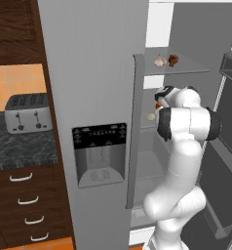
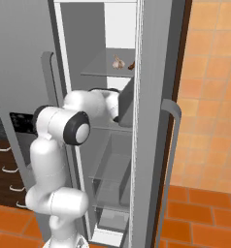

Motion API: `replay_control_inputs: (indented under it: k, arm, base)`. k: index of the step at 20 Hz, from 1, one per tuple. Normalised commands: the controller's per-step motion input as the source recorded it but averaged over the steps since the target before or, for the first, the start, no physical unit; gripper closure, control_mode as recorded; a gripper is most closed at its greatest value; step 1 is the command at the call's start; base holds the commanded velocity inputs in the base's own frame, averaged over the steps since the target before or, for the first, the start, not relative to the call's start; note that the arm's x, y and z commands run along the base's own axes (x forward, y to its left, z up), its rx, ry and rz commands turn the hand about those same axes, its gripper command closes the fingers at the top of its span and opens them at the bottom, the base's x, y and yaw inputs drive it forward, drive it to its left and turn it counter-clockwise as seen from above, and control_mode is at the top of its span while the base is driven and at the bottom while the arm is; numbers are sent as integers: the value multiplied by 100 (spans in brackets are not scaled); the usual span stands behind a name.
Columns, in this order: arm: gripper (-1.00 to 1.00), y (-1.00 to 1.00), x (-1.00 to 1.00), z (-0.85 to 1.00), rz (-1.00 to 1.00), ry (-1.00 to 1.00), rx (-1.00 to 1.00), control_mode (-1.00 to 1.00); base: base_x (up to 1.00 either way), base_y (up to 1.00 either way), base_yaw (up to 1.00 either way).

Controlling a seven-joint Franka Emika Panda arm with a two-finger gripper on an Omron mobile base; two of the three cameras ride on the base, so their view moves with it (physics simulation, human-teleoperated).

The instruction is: Place one garlic and one chicken drumstick in each tupperware on the nearby counter, to pack two identical lunches.

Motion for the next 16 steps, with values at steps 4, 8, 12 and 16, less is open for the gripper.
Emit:
replay_control_inputs:
  k: [4, 8, 12, 16]
  arm:
    - [-100, -7, 61, -27, 4, 0, 0, -100]
    - [-100, -12, 61, -26, 4, 0, 0, -100]
    - [100, -8, 41, -38, 2, 0, 0, -100]
    - [100, 38, 7, -58, 0, -2, -7, -100]
  base:
    - [0, 0, 0]
    - [0, 0, 0]
    - [0, 0, 0]
    - [0, 0, 0]
